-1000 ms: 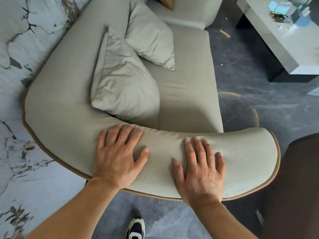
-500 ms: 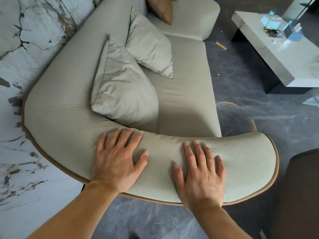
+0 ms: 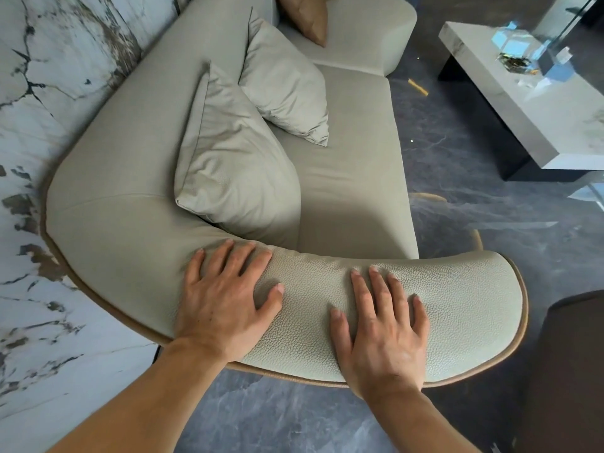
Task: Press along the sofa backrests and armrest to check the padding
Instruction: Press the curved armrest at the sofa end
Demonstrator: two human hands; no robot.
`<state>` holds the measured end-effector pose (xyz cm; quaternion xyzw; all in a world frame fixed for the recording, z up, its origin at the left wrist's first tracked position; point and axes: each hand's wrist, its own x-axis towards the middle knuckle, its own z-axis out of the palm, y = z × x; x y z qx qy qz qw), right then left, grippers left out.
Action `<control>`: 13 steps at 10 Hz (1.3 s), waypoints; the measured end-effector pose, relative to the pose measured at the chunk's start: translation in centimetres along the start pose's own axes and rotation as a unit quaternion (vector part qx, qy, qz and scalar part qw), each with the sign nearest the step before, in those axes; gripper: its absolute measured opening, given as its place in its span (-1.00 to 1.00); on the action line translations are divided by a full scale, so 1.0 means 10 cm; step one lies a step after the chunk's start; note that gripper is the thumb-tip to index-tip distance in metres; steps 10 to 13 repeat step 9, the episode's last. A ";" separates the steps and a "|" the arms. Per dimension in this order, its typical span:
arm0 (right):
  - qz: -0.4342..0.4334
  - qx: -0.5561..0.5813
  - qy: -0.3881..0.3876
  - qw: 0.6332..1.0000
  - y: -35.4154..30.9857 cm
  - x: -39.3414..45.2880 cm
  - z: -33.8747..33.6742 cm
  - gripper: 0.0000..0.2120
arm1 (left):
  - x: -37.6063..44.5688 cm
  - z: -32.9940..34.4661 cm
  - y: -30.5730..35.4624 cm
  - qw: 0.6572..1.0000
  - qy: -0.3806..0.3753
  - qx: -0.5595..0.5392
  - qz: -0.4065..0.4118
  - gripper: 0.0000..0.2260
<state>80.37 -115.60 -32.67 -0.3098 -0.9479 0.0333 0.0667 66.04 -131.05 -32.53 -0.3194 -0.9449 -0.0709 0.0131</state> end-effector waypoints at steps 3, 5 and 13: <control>0.001 0.001 -0.004 1.000 0.02 -0.02 0.02 -0.40 | -0.02 0.00 0.01 1.000 0.006 0.001 0.002 -0.51; 0.010 -0.011 -0.074 0.997 -0.03 -0.03 -0.07 -0.35 | -0.05 -0.04 0.03 1.000 -0.013 0.000 0.002 -0.48; 0.038 -0.004 -0.326 0.945 0.01 0.20 -0.88 -0.35 | 0.17 -0.57 0.00 0.961 -0.278 -0.009 -0.002 -0.47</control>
